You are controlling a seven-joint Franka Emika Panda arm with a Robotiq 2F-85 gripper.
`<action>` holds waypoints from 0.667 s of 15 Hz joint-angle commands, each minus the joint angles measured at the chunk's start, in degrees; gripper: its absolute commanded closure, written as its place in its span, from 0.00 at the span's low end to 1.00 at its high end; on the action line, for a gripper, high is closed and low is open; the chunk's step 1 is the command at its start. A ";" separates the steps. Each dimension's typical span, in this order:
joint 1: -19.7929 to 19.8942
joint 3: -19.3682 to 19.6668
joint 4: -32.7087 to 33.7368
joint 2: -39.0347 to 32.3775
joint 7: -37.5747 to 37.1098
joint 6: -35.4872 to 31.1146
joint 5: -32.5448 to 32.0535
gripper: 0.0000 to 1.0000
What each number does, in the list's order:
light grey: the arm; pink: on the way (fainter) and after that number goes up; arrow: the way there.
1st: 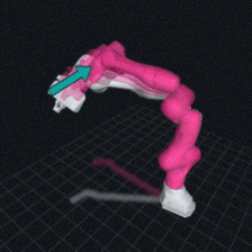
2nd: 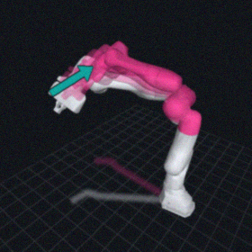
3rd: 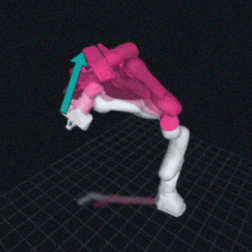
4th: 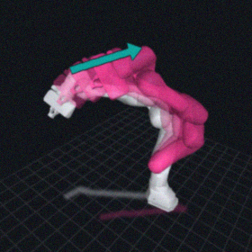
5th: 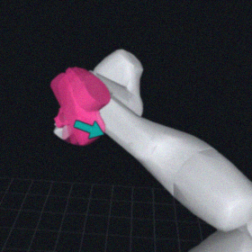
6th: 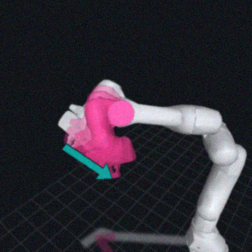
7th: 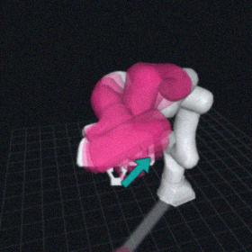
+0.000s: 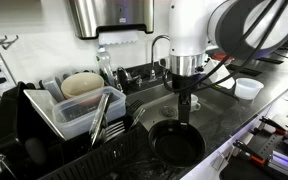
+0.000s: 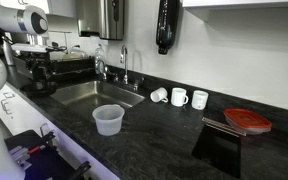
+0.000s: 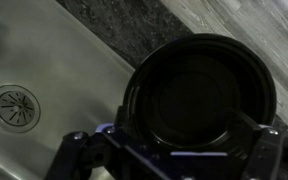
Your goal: Take the black bowl on the counter and put it in the sink
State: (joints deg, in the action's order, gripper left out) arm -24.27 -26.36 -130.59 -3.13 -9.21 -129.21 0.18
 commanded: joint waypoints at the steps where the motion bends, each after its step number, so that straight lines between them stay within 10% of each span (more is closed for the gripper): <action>1: -0.21 1.38 2.17 -3.69 1.34 0.23 -1.97 0.00; 10: 0.83 4.05 2.32 -8.72 7.04 -2.79 -0.87 0.00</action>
State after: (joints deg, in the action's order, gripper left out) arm -23.87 -22.30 -129.05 -10.08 -4.62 -130.73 -1.75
